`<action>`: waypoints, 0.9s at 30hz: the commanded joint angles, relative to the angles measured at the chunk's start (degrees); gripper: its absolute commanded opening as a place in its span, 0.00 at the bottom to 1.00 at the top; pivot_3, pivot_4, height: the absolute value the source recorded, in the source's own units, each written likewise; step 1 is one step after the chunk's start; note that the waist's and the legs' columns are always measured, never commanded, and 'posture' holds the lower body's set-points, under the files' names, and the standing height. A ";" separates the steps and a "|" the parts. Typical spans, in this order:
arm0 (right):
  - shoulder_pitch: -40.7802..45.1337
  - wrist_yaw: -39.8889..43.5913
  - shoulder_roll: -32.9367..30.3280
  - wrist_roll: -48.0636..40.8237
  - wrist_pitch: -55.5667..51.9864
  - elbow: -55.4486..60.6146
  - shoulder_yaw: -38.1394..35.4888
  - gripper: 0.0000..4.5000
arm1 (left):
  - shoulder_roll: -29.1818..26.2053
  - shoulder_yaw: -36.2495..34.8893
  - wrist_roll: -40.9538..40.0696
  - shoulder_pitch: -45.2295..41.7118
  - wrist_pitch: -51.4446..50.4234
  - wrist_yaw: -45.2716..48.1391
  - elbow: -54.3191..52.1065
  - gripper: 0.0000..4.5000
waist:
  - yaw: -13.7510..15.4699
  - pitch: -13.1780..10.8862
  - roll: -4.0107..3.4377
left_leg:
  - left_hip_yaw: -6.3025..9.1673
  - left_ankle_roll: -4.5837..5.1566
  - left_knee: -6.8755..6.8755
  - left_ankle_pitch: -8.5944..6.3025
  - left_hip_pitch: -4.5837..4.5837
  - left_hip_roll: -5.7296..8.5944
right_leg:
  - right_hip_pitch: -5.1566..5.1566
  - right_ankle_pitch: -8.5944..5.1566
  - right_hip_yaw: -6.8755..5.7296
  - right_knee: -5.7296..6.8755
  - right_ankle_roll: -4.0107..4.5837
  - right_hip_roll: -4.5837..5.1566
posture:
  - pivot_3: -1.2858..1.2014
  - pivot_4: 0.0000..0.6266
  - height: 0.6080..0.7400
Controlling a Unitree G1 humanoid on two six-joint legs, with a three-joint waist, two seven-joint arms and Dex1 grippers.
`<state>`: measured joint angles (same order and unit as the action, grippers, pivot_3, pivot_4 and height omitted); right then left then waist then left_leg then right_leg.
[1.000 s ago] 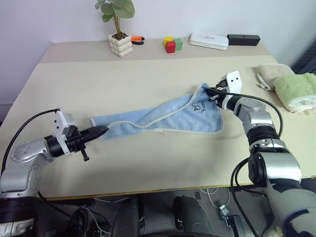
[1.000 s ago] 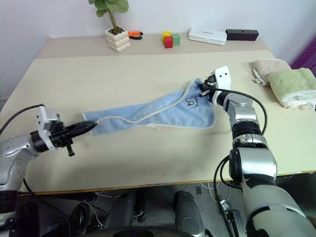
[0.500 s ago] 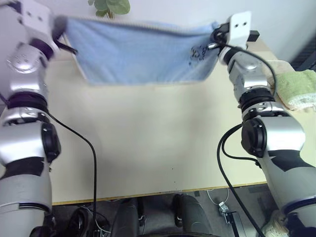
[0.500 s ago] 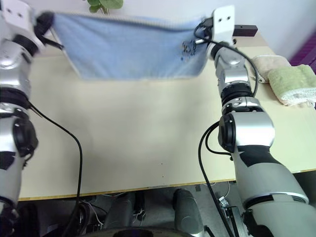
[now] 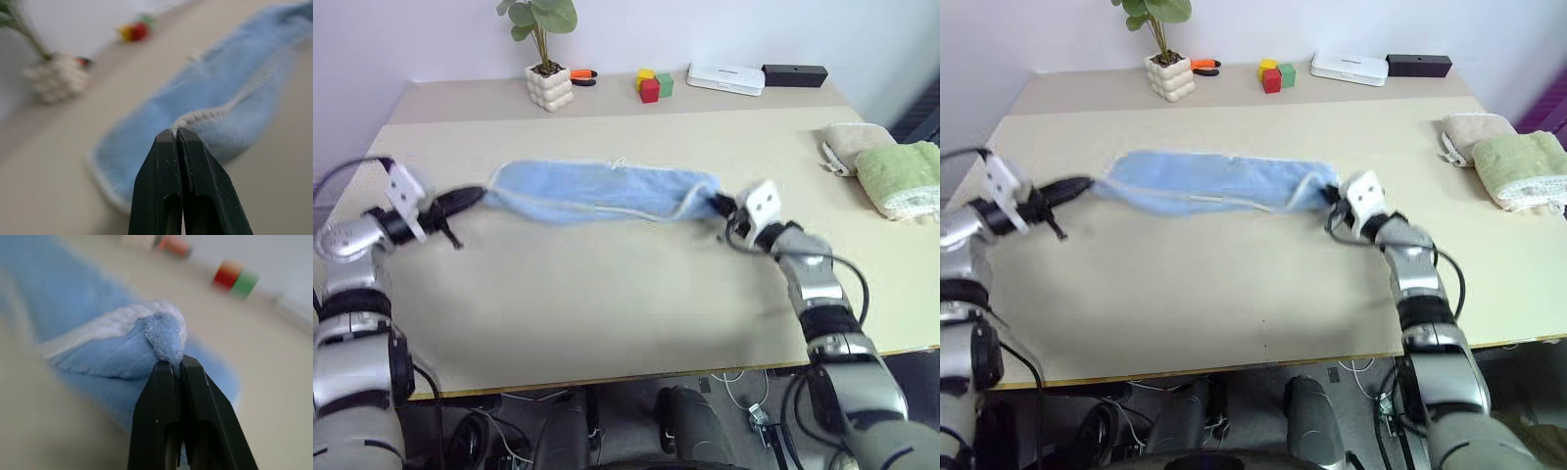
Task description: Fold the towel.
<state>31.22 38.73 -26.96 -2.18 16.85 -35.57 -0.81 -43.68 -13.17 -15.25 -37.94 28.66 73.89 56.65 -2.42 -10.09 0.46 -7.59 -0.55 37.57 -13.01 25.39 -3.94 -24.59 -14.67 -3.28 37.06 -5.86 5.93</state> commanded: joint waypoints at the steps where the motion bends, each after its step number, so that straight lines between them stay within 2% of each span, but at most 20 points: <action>1: -0.35 2.32 -4.23 -1.66 -0.42 9.64 -1.84 0.01 | -2.02 -2.12 -4.34 2.04 -3.78 2.56 -9.07 0.00 | 0.07 -0.01 0.00 | 0.04 0.00 0.10 0.00 0.02 -0.01 | 0.00 0.00 0.00 0.07 0.00 0.00 | 0.52 0.24 0.96; 7: -4.75 9.58 -11.03 -6.56 -4.41 15.26 -4.00 0.01 | -5.01 -2.85 -8.33 8.89 -12.19 7.47 -18.15 0.00 | 0.19 0.04 0.01 | 0.11 0.38 0.24 -0.24 -0.07 -0.05 | 0.13 -0.01 -0.01 0.11 0.01 0.00 | 0.52 0.24 0.96; 10: -6.86 12.82 -12.92 -8.90 -5.26 16.43 -4.92 0.01 | -5.71 -3.25 -8.64 11.75 -12.31 8.22 -21.11 0.00 | 0.33 0.04 0.01 | 0.10 0.44 0.32 -0.28 -0.04 -0.04 | 0.14 -0.01 0.00 0.09 0.01 0.00 | 0.52 0.24 0.96; 14: -11.05 19.30 -15.11 -10.75 -2.92 17.14 -4.25 0.01 | -7.50 -3.04 -13.43 19.22 -21.65 13.32 -31.28 0.00 | 0.29 0.04 0.01 | 0.10 0.46 0.36 -0.29 -0.04 -0.05 | 0.15 -0.01 0.00 0.12 0.02 0.00 | 0.52 0.24 0.96; 19: -11.09 19.37 -16.46 -7.62 -0.26 14.67 -3.35 0.01 | -8.28 -3.48 -17.09 25.32 -29.05 14.16 -41.94 0.00 | 0.28 0.04 0.01 | 0.10 0.48 0.38 -0.31 -0.06 -0.07 | 0.15 -0.01 0.01 0.12 0.02 0.01 | 0.52 0.24 0.96; 22: -12.07 21.00 -17.68 -7.26 -0.05 14.66 -3.28 0.21 | -7.88 -4.03 -17.47 27.36 -30.23 12.95 -45.78 0.00 | 0.43 0.04 0.01 | 0.11 0.47 0.40 -0.31 -0.05 -0.06 | 0.16 -0.01 0.01 0.12 0.02 0.01 | 0.52 0.24 0.96; 24: -12.73 21.39 -18.42 -6.93 0.16 15.03 -3.25 0.41 | -7.92 -4.20 -17.48 28.10 -30.72 12.63 -46.50 0.00 | 0.50 0.04 0.01 | 0.11 0.48 0.40 -0.32 -0.05 -0.06 | 0.16 -0.01 0.01 0.11 0.02 0.02 | 0.52 0.24 0.96; 27: -13.94 21.76 -20.51 -4.94 1.52 15.88 -2.68 0.77 | -7.84 -4.38 -17.66 28.89 -31.03 12.22 -47.47 0.00 | 0.47 0.04 0.01 | 0.10 0.48 0.40 -0.32 -0.05 -0.06 | 0.16 -0.01 0.01 0.11 0.02 0.02 | 0.52 0.24 0.96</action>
<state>17.50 60.19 -45.68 -7.80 16.77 -21.34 -2.98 -50.71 -15.24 -31.89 -9.24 -2.23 86.27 10.77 -1.95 -10.05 0.47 -7.49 -0.08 37.97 -13.32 25.34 -4.00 -24.42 -14.68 -3.28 37.17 -5.84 5.95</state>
